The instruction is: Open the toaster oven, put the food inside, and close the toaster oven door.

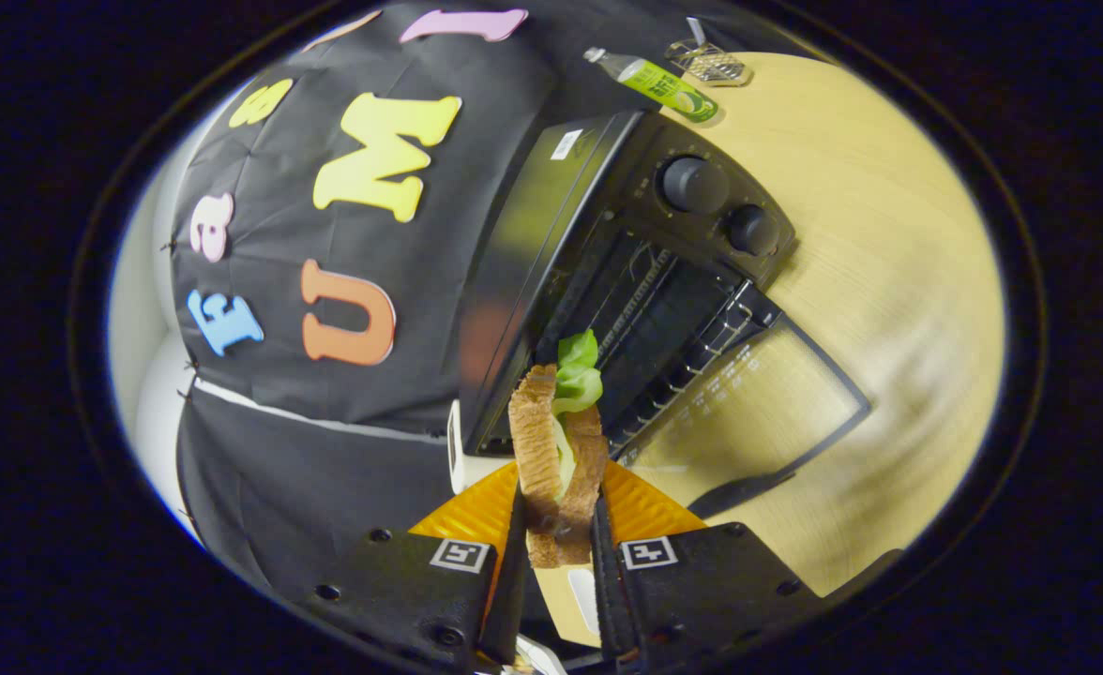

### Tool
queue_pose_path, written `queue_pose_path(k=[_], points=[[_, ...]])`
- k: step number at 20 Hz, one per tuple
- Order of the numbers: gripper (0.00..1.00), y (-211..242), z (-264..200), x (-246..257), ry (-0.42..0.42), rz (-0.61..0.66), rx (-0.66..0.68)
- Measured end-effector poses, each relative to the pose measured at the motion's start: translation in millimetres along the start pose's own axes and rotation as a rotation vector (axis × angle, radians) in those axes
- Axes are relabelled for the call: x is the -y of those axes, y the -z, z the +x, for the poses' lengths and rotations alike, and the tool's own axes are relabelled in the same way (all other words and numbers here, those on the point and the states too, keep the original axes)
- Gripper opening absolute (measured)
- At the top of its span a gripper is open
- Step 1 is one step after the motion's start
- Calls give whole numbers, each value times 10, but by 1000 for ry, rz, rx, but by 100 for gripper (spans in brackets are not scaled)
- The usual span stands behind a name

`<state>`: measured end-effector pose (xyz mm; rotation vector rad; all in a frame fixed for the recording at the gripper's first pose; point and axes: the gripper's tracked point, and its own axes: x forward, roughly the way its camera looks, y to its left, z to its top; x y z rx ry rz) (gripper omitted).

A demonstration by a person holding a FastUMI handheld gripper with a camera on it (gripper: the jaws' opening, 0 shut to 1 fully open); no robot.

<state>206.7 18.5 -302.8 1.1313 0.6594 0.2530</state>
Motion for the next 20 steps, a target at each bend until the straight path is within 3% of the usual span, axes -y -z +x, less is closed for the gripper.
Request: queue_pose_path(k=[4, 8, 11, 16, 17, 20], points=[[37, -3, 189, 14, -61, 140, 131], [38, 126, 300, -68, -117, 166, 216], [38, 69, 300, -67, -108, 191, 315], [42, 132, 391, -110, -99, 182, 296], [49, 156, 405, -58, -70, 167, 289], [59, 215, 409, 69, -6, 117, 264]])
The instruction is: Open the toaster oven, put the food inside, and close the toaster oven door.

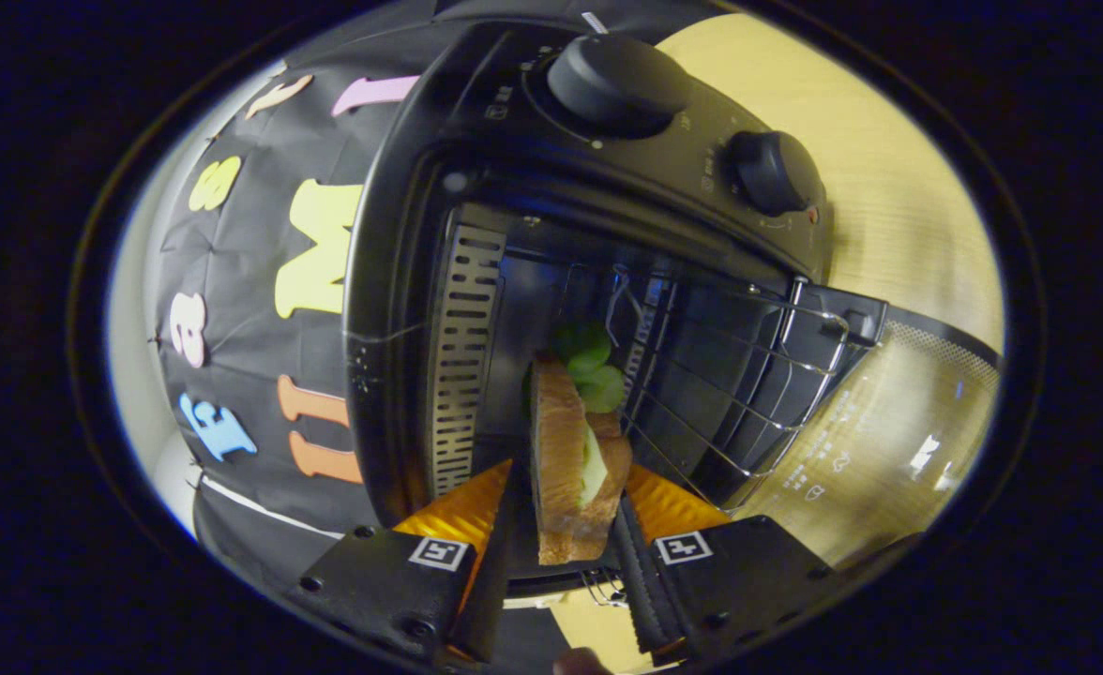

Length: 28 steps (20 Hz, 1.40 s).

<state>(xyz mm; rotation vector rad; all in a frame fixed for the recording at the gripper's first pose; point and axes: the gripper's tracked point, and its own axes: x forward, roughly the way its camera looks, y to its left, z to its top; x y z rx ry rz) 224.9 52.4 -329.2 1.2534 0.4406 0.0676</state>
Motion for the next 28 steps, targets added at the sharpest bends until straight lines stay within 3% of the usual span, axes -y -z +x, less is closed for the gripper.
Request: queue_pose_path(k=[3, 10, 15, 28], points=[[70, 129, -35, 44, 49, -39, -65], [93, 335, -219, 67, 186, -309, -156], [95, 474, -507, 120, 272, -437, -219], [99, 680, -1752, -154, 297, -938, -219]])
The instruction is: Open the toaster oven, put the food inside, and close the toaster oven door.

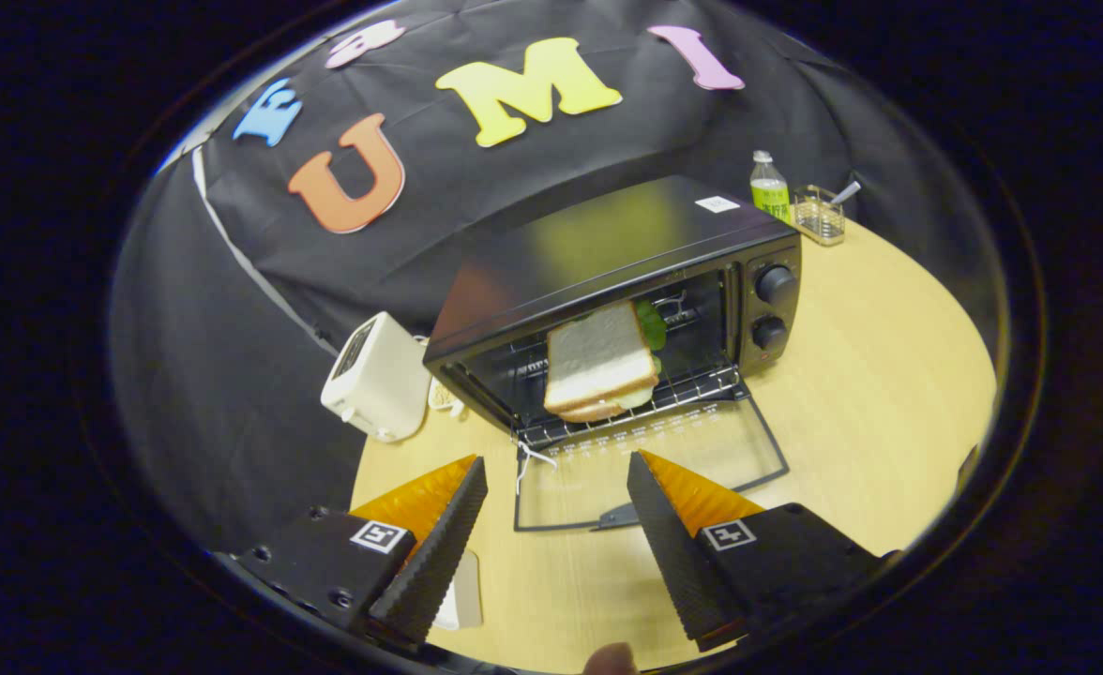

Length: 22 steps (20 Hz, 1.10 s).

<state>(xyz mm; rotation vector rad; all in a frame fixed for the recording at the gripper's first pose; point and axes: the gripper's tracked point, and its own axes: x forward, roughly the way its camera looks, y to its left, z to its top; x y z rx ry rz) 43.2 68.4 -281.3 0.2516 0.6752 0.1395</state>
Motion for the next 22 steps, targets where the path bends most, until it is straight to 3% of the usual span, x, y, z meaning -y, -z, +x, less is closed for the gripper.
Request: queue_pose_path(k=[8, 22], points=[[99, 444, -359, 218, 42, -188, -7], [99, 1154, 487, 881, 145, -211, -151]])
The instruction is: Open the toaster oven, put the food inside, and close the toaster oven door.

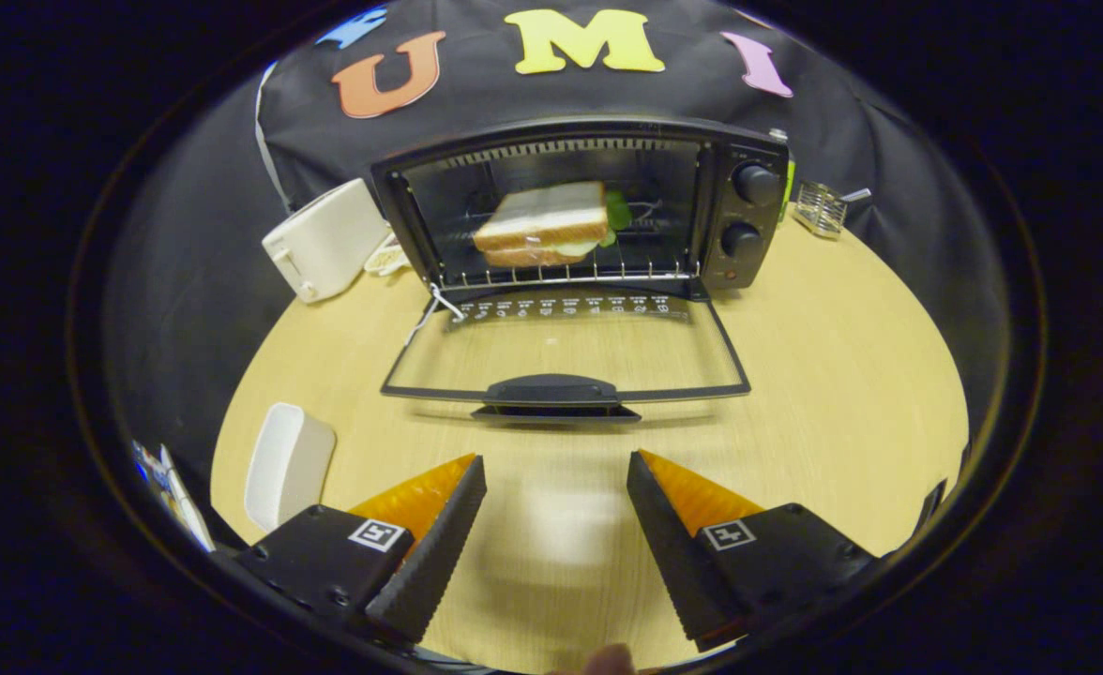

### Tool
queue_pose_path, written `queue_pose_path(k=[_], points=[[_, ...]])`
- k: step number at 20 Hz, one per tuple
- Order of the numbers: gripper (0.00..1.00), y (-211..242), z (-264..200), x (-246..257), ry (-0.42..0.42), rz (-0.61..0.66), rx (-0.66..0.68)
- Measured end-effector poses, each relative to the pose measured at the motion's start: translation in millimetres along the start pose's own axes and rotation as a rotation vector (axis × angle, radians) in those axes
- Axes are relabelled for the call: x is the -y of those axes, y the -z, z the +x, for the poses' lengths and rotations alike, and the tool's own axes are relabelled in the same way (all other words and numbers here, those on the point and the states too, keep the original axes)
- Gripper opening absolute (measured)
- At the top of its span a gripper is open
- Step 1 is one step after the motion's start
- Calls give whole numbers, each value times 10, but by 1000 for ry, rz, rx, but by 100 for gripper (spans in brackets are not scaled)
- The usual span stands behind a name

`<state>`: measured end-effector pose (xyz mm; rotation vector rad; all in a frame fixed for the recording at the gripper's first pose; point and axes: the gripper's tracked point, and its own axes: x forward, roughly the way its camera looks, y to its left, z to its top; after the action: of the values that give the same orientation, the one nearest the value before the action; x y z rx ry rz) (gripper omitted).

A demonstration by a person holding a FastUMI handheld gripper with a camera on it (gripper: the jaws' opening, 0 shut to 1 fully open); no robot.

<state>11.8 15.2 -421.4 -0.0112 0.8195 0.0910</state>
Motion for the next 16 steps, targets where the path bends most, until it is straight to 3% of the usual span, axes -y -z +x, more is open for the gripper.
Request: queue_pose_path(k=[5, 8, 16], points=[[100, 32, 265, 33, 27, 42, -47], [99, -38, 373, 36, 53, 1, -23], [100, -281, 105, 2, 102, 33, 16]])
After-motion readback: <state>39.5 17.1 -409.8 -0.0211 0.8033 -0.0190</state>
